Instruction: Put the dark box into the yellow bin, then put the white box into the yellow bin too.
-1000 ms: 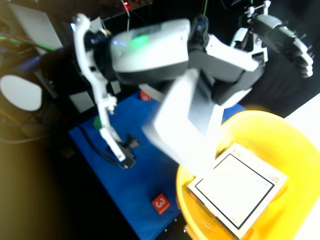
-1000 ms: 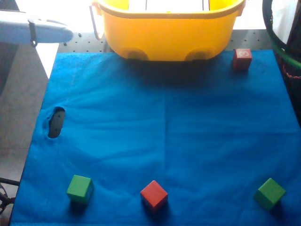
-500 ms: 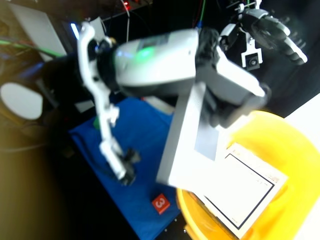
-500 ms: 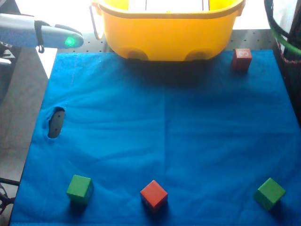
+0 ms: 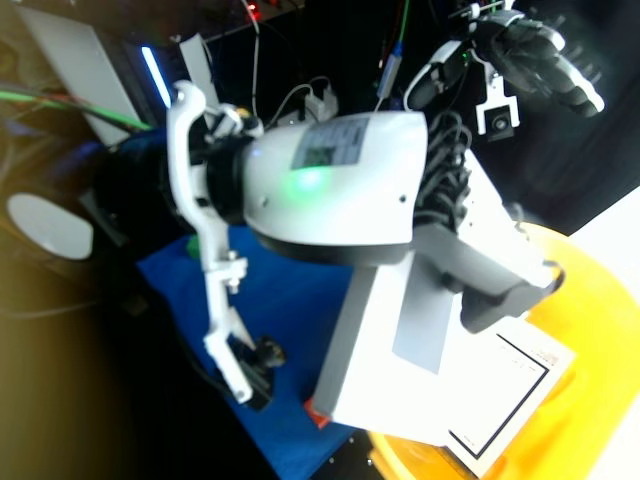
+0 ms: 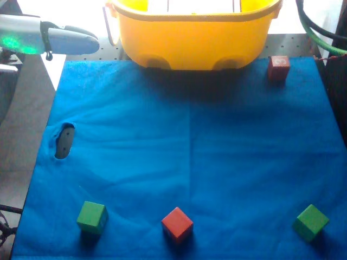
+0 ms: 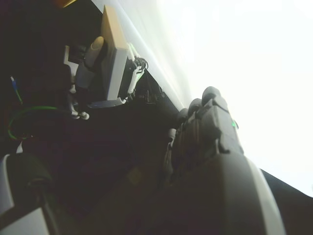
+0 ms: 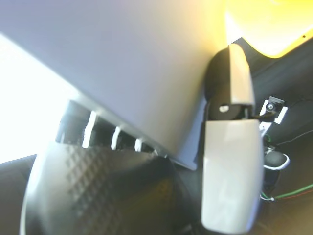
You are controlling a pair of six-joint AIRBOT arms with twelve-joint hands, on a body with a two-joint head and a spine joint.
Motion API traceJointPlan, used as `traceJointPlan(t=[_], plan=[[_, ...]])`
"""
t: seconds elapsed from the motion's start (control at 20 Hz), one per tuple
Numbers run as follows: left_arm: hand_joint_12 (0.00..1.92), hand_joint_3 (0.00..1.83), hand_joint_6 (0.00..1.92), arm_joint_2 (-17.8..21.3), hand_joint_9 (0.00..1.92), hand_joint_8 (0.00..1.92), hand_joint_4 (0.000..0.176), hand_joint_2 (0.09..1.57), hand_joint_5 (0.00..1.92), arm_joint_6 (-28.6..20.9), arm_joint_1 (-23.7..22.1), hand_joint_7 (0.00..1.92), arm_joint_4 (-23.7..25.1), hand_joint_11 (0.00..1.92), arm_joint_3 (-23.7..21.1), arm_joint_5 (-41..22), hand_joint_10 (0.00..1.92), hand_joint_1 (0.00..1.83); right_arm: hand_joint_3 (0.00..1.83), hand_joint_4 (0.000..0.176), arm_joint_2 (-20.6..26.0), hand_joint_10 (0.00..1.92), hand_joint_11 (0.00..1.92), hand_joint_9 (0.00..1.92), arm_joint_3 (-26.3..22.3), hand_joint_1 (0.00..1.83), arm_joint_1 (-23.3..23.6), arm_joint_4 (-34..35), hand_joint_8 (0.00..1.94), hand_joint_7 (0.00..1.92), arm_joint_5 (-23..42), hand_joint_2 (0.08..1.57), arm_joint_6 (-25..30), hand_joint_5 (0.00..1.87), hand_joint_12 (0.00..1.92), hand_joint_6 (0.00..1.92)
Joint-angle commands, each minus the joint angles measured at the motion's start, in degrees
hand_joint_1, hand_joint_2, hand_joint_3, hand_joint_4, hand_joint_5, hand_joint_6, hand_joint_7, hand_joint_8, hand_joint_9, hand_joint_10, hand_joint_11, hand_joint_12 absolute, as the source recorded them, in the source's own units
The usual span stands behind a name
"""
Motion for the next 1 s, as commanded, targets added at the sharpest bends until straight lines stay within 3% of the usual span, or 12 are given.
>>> traceJointPlan(t=[0.0,0.15,0.2,0.3,0.35,0.4,0.45,0.55,0.6,0.7,0.85,0.95], plan=[[0.03,0.00,0.00,-0.33,0.10,0.01,0.120,0.72,0.00,-0.24,-0.35,0.11,-2.67,0.06,-0.09,-6.30,0.02,0.94,0.00,0.000,-0.31,1.02,0.59,0.81,0.27,1.22,0.93,0.46,1.13,0.94,7.08,1.12,-0.28,1.03,1.48,0.83],[0.04,0.00,0.00,-0.38,0.11,0.02,0.114,0.71,0.00,-0.25,-0.35,0.14,-2.62,0.07,-0.05,-6.23,0.02,0.93,0.00,0.000,-0.75,0.89,0.73,0.96,0.56,1.24,1.02,0.71,0.98,1.06,7.08,1.08,-0.23,1.07,1.34,0.72],[0.03,0.00,0.00,-0.45,0.10,0.01,0.126,0.71,0.01,-0.25,-0.35,0.13,-2.62,0.04,-0.05,-6.22,0.01,0.95,0.00,0.000,-1.11,0.81,0.73,0.99,1.08,1.24,1.04,1.00,0.94,1.07,7.07,1.08,-0.19,1.07,1.30,0.74],[0.03,0.00,0.00,-0.50,0.10,0.01,0.128,0.70,0.01,-0.25,-0.35,0.14,-2.63,0.04,-0.10,-6.45,0.01,0.96,0.00,0.000,-1.71,0.72,0.69,0.98,2.37,1.24,1.03,1.27,1.01,1.03,7.07,1.09,1.61,1.05,1.24,0.77],[0.03,0.00,0.00,-0.55,0.11,0.01,0.121,0.70,0.01,-0.26,-0.35,0.14,-2.64,0.04,-0.13,-6.56,0.01,0.96,0.01,0.000,-1.92,0.66,0.53,0.85,2.90,1.21,1.03,1.26,1.13,0.96,7.07,1.13,2.63,0.93,1.27,0.95],[0.03,0.00,0.00,-0.63,0.10,0.01,0.120,0.71,0.00,-0.26,-0.35,0.13,-2.66,0.03,-0.13,-6.65,0.01,0.95,0.01,0.000,-2.00,0.47,0.49,0.84,3.16,1.32,1.05,1.26,1.08,0.95,7.07,1.12,3.06,0.77,1.13,0.43],[0.03,0.00,0.00,-0.66,0.10,0.00,0.122,0.70,0.00,-0.26,-0.35,0.13,-2.66,0.03,-0.13,-6.62,0.00,0.96,0.00,0.000,-2.04,0.20,0.48,0.78,3.34,1.24,1.08,1.26,0.40,0.70,7.07,1.02,3.20,0.64,0.85,0.14],[0.04,0.00,0.00,-0.77,0.11,0.00,0.113,0.70,0.00,-0.26,-0.36,0.13,-2.65,0.06,-0.09,-6.61,0.01,0.94,0.00,0.012,-2.04,0.01,0.49,0.62,3.47,1.16,1.09,1.26,0.02,0.57,7.07,0.95,3.32,0.55,0.45,0.01],[0.05,0.00,0.00,-0.80,0.11,0.01,0.115,0.70,0.00,-0.26,-0.36,0.14,-2.65,0.07,-0.08,-6.72,0.01,0.94,0.00,0.038,-2.04,0.00,0.52,0.58,3.54,1.14,1.10,1.26,0.01,0.55,7.07,0.94,3.32,0.56,0.32,0.00],[0.04,0.00,0.00,-0.82,0.11,0.01,0.119,0.70,0.00,-0.27,-0.36,0.14,-2.64,0.06,-0.15,-6.98,0.01,0.94,0.00,0.028,-2.04,0.00,0.52,0.54,3.76,1.13,1.11,1.26,0.00,0.55,7.06,0.91,3.32,0.56,0.14,0.00],[0.06,0.00,0.00,-0.92,0.13,0.01,0.102,0.70,0.00,-0.27,-0.37,0.15,-2.62,0.07,-0.15,-7.08,0.01,0.92,0.00,0.026,-2.04,0.01,0.56,0.58,3.96,1.08,1.11,1.25,0.00,0.56,6.84,0.90,3.33,0.58,0.13,0.00],[0.05,0.00,0.00,-1.01,0.12,0.00,0.115,0.70,0.00,-0.27,-0.37,0.14,-2.55,0.07,-0.15,-7.07,0.01,0.91,0.00,0.019,-2.04,0.00,0.53,0.57,4.18,1.10,1.11,1.25,0.00,0.57,6.36,0.89,3.33,0.59,0.11,0.01]])
